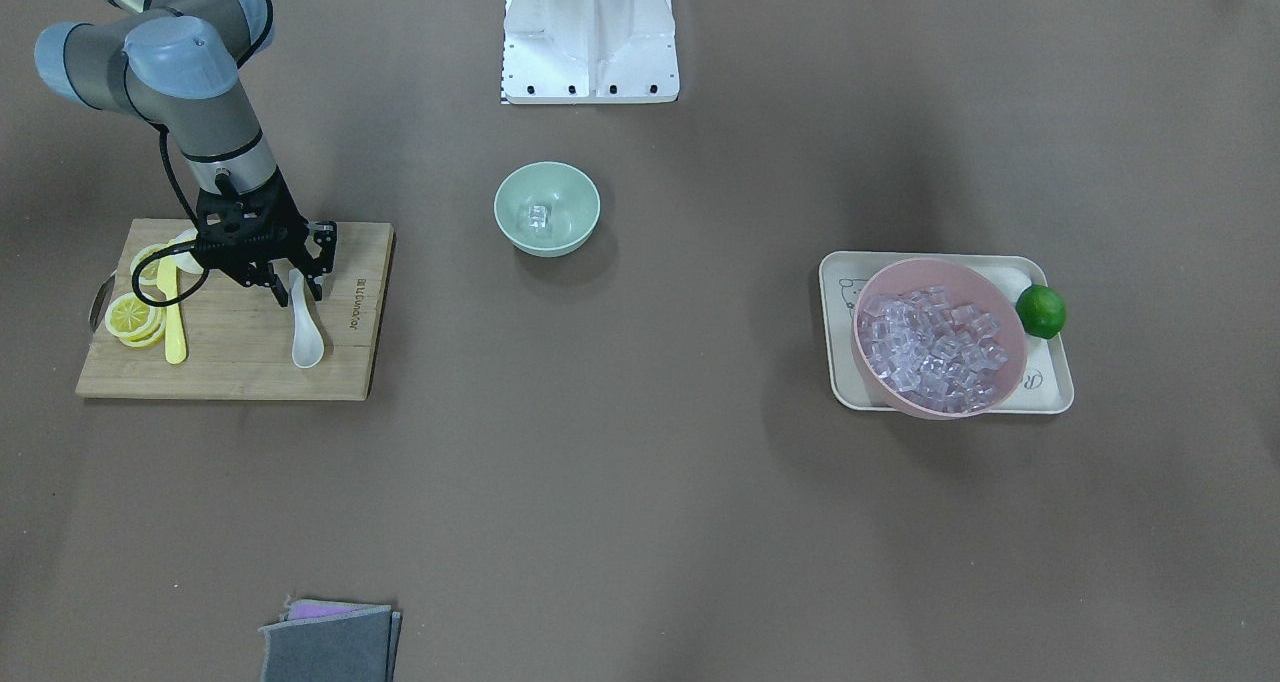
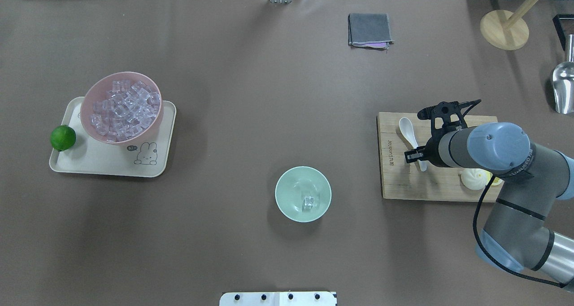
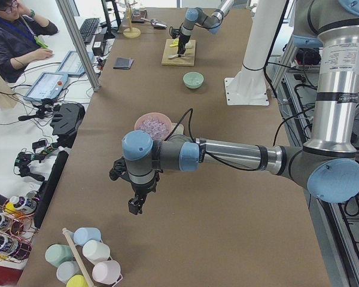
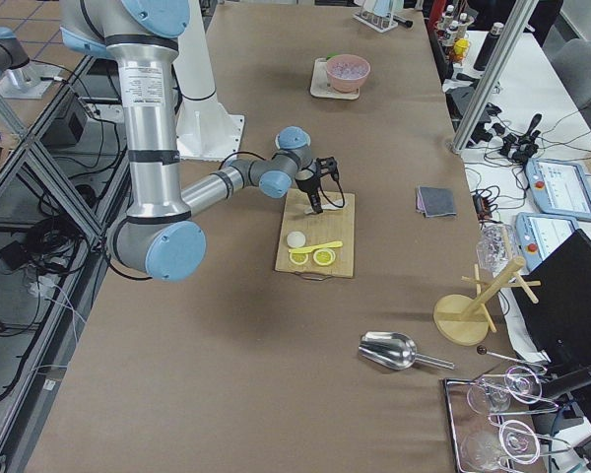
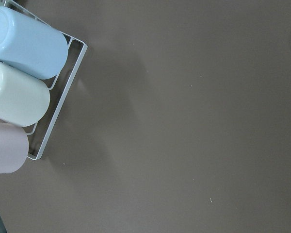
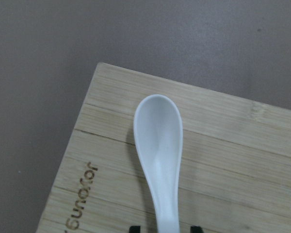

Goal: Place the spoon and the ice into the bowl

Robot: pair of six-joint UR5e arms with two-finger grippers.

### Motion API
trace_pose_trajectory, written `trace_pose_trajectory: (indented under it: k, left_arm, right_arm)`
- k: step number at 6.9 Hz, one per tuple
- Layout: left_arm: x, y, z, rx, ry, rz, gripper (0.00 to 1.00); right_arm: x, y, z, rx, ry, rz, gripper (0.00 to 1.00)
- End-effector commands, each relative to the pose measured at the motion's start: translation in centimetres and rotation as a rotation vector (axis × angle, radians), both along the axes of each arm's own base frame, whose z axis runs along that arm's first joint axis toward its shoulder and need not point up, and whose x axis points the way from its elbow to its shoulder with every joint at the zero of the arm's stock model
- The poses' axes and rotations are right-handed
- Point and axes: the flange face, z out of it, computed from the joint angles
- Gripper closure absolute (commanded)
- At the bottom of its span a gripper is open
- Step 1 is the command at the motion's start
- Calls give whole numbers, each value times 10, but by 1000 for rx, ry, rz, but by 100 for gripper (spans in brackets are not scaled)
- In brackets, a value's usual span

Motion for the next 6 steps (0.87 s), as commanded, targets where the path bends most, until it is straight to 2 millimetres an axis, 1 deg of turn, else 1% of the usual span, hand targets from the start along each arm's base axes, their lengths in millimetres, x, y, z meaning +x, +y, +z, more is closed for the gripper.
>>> trace_pose_trajectory:
  k: [1,2,4,5,6]
  left_arm:
    - [0,0,-1,2,0,0,1]
    - [0,0,0,1,0,0,2]
    - [0,0,0,1,0,0,2]
    - [0,0,-2,4,0,0,2]
    - [0,2,-2,4,0,0,2]
  right_arm:
    - [0,0,1,0,2,0,58]
    - [-2,2,0,0,0,-5,70]
    - [-2,2,-2,3,-4,-6,100]
    - [-3,3,-13,11,-22,-10,100]
    - [-4,4,-34,30,-57,-15,100]
